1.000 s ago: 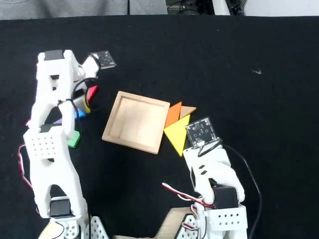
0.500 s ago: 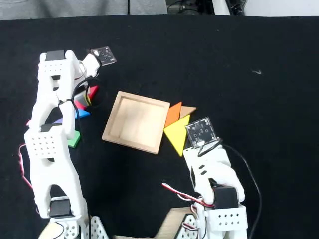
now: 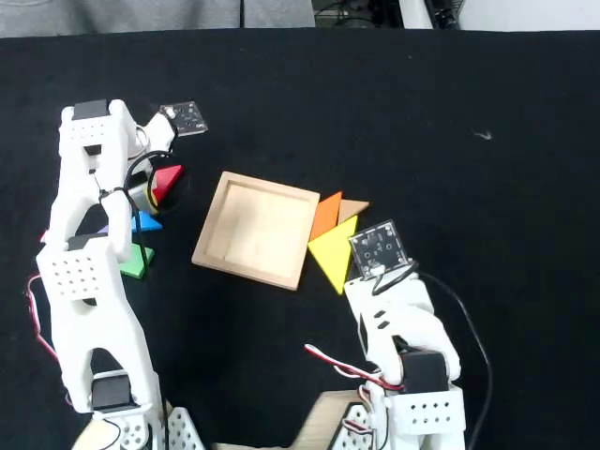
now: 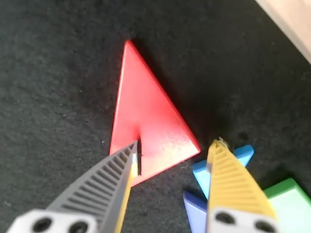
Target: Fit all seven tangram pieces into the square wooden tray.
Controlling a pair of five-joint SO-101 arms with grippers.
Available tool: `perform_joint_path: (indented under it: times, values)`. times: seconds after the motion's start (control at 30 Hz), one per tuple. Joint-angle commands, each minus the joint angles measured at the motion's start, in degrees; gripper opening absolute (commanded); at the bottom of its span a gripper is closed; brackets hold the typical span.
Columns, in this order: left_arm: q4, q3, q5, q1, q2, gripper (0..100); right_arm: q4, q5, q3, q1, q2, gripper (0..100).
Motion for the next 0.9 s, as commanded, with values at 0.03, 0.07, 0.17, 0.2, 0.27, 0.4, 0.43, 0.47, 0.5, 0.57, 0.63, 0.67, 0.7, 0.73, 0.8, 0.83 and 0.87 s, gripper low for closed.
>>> perform_joint_path:
  times: [0.03, 0.07, 0.17, 0.2, 0.27, 0.4, 0.43, 0.47, 0.5, 0.57, 0.63, 0.67, 0.7, 0.73, 0.8, 0.83, 0.87]
  values:
    - [-0.35, -4.79, -1.05, 0.13, -0.35, 23, 0.18, 0.44, -0.04, -0.53, -4.62, 1.2]
    - [-0.35, -4.26, -1.23, 0.22, -0.35, 23, 0.18, 0.44, -0.04, -0.53, -4.62, 1.2]
    - [-1.05, -4.09, -1.32, 0.4, 0.88, 23, 0.18, 0.44, -0.04, -0.53, -4.62, 1.2]
    - [-1.93, -4.0, -1.32, 0.4, 1.58, 23, 0.18, 0.44, -0.04, -0.53, -4.62, 1.2]
    - [-2.46, -4.0, -1.32, 0.22, 3.08, 24, 0.18, 0.44, -0.04, -0.53, -4.62, 1.2]
    - [-2.37, -4.09, -1.32, 0.22, 4.92, 24, 0.18, 0.44, -0.04, -0.53, -4.62, 1.2]
    - [-2.37, -4.09, -1.32, 0.31, 5.1, 24, 0.18, 0.44, -0.04, -0.53, -4.62, 1.2]
    - [-2.37, -4.09, -1.32, 0.31, 5.27, 24, 0.18, 0.44, -0.04, -0.53, -4.62, 1.2]
    - [-2.29, -4.09, -1.76, 0.31, 5.27, 24, 0.18, 0.44, -0.04, -0.53, -4.62, 1.2]
    - [-2.29, -4.09, -2.81, 0.31, 5.36, 26, 0.18, 0.44, -0.04, -0.53, -4.62, 1.2]
    - [-2.29, -4.0, -1.49, 0.22, 5.45, 30, 0.18, 0.44, -0.04, -0.53, -4.62, 1.2]
    - [-2.29, -4.0, -0.53, 0.13, 5.45, 32, 0.18, 0.44, -0.04, -0.53, -4.62, 1.2]
    - [-2.55, -4.0, 0.0, 0.04, 5.45, 32, 0.18, 0.44, -0.04, -0.53, -4.62, 1.2]
    - [-2.73, -4.09, 0.35, 0.04, 5.45, 32, 0.18, 0.44, -0.04, -0.53, -4.62, 1.2]
    - [-2.81, -4.09, 0.44, 0.04, 5.45, 32, 0.18, 0.44, -0.04, -0.53, -4.62, 1.2]
    - [-2.81, -4.09, 0.44, 0.04, 5.54, 32, 0.18, 0.44, -0.04, -0.53, -4.62, 1.2]
    - [-2.81, -4.09, 0.44, 0.04, 5.54, 32, 0.18, 0.44, -0.04, -0.53, -4.62, 1.2]
